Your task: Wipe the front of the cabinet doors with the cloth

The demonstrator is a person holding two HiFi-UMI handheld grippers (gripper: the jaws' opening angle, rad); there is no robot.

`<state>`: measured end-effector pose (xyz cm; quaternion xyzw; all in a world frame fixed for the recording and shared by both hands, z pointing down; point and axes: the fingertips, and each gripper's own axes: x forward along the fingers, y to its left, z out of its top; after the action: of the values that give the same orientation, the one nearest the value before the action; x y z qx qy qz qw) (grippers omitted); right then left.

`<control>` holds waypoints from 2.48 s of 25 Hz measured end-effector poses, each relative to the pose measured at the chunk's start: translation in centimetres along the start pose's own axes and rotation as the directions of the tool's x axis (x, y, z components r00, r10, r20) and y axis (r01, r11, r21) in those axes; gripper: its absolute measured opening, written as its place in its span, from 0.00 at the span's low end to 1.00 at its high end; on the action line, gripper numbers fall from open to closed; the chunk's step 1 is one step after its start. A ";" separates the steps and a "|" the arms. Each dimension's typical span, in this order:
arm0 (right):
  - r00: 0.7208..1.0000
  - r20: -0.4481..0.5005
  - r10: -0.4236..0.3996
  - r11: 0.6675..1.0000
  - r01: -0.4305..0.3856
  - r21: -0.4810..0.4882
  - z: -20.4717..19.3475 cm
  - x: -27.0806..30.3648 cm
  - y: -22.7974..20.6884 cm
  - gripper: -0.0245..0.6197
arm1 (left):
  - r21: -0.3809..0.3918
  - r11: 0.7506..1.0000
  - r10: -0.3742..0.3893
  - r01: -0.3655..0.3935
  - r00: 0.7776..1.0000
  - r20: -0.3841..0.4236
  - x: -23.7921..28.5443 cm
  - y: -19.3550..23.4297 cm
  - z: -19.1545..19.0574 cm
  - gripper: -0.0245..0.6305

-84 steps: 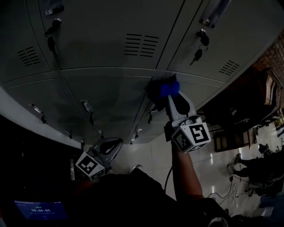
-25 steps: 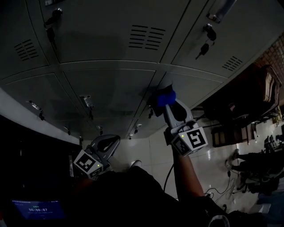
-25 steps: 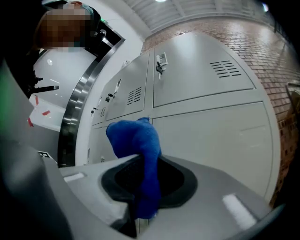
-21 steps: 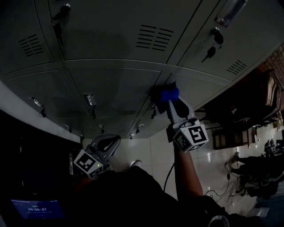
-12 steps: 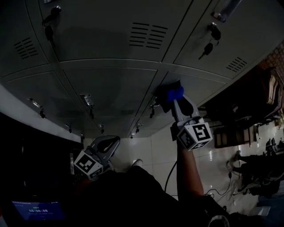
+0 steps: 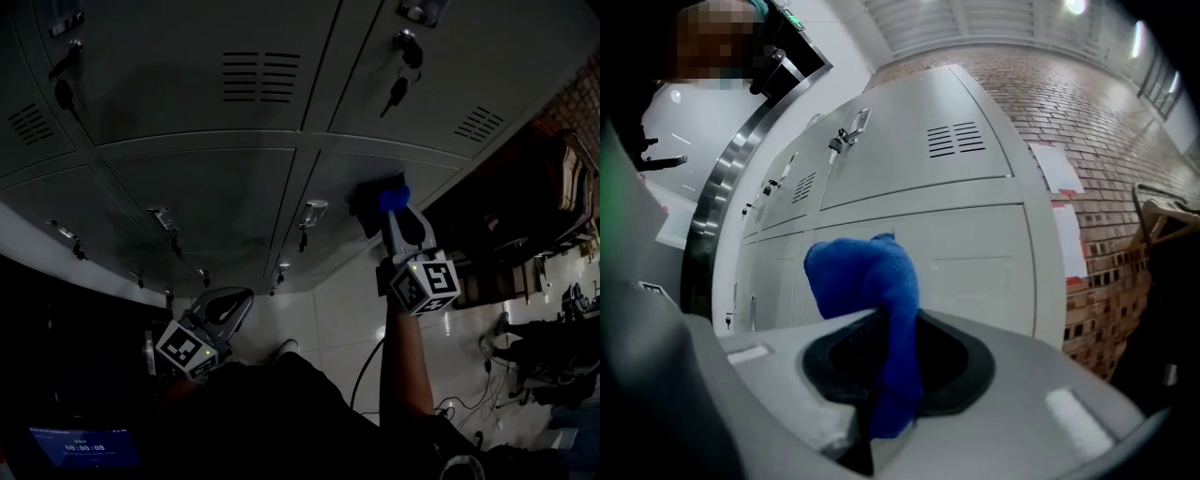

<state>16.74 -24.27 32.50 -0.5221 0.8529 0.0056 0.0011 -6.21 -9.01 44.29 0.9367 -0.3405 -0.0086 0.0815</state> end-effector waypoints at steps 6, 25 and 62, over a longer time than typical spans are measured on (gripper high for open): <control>0.997 0.009 -0.079 0.997 0.079 0.023 -0.2 -1.8 -5.2 0.15 | 0.002 1.000 -0.005 0.005 1.000 -0.008 1.8 -0.9 -0.1 0.04; 0.974 0.018 -0.224 0.974 0.223 0.040 -0.4 -5.0 -10.6 0.15 | -0.001 1.000 -0.027 0.027 0.999 -0.035 2.8 -1.9 -0.6 0.04; 0.978 -0.099 0.182 0.983 -0.179 0.043 -6.8 2.7 7.5 0.15 | -0.014 1.000 0.001 -0.002 0.999 -0.040 -1.0 -0.4 -1.2 0.04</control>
<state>8.85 -23.32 39.39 -0.4420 0.8956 -0.0356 -0.0345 -6.62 -7.93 45.42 0.9358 -0.3394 0.0080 0.0948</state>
